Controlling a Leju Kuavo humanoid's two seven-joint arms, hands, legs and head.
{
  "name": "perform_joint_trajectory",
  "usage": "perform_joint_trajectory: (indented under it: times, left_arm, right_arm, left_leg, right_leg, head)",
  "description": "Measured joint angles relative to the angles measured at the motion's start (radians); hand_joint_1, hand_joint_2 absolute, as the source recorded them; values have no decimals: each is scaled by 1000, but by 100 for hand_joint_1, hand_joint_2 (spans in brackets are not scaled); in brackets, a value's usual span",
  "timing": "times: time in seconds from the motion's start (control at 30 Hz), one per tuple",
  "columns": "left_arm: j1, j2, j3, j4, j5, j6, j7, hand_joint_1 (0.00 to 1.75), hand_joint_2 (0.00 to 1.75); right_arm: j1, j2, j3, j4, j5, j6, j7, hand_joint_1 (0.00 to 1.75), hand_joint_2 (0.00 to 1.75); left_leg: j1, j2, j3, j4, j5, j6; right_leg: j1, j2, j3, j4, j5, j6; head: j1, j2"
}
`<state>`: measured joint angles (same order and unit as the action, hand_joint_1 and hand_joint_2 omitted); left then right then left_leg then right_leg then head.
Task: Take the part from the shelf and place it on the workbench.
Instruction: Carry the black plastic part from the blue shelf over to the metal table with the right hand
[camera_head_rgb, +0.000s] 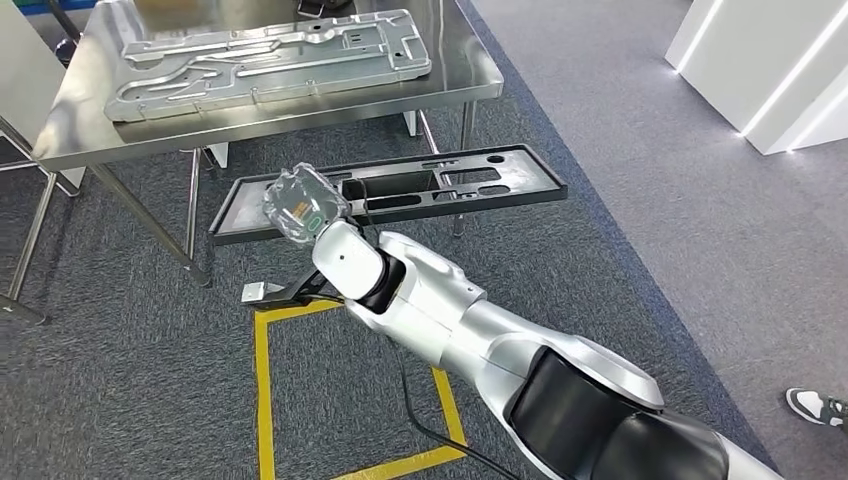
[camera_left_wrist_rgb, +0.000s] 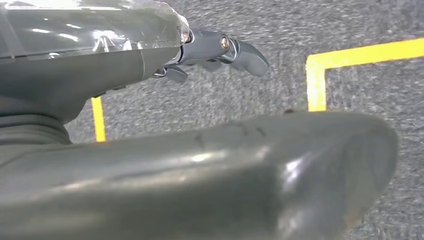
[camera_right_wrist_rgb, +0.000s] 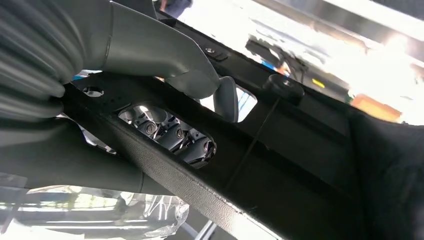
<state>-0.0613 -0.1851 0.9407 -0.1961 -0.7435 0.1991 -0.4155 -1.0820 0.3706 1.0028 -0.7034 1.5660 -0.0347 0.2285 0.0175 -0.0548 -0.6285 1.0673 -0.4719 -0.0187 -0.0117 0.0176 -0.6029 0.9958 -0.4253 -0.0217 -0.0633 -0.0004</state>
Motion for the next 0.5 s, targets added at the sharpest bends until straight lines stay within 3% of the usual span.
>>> perform_joint_trajectory:
  times: [0.03,0.1,0.13,0.17,0.2,0.23,0.3,0.33,0.43,0.5]
  left_arm:
    - [-1,0,0,0,0,0,0,0,0]
    - [-2,0,0,0,0,0,0,0,0]
    - [-2,0,0,0,0,0,1,0,0]
    - [-1,0,0,0,0,-1,2,0,0]
    - [0,0,0,0,-1,-1,4,0,0]
    - [1,0,0,0,-1,-1,5,0,0]
    - [-2,0,1,0,-2,-1,6,0,0]
    - [-3,0,1,0,-2,-1,7,0,0]
    - [-1,0,4,0,-3,-2,10,0,0]
    - [0,-1,6,0,-4,-3,12,0,0]
  right_arm:
    - [0,1,1,-1,0,4,0,175,175]
    - [2,1,3,-2,0,15,0,175,175]
    - [4,1,5,-2,0,20,2,175,175]
    - [6,1,7,-2,0,25,4,175,175]
    - [6,1,9,-3,0,28,7,175,175]
    - [6,1,10,-5,0,30,10,175,175]
    - [3,1,11,-10,0,32,14,175,175]
    - [1,1,12,-12,0,32,14,175,175]
    - [1,2,14,-21,0,34,14,175,175]
    - [0,2,15,-29,0,35,13,175,175]
  left_leg:
    - [1,23,-27,58,-29,-3]
    - [3,41,-92,188,-83,-10]
    - [4,44,-110,221,-88,-12]
    - [4,47,-110,217,-74,-13]
    - [4,54,-88,171,-43,-12]
    - [3,71,-51,97,-7,-10]
    - [-6,106,9,-22,35,2]
    - [-9,115,22,-48,39,8]
    - [-8,93,23,-55,39,23]
    - [-3,83,26,-61,42,33]
  right_leg:
    - [2,-11,4,-2,-1,-5]
    - [7,-34,6,-2,-5,-11]
    - [9,-45,7,-1,-7,-12]
    - [10,-56,8,0,-10,-12]
    - [11,-67,10,2,-13,-11]
    - [13,-77,12,5,-18,-8]
    - [20,-93,15,12,-26,-1]
    - [23,-100,16,14,-29,4]
    - [24,-113,19,18,-38,18]
    - [19,-80,1,65,-71,29]
  head:
    - [0,0]
    - [0,0]
    - [0,0]
    - [0,0]
    - [0,0]
    - [0,0]
    - [0,0]
    - [0,0]
    - [0,0]
    - [0,0]
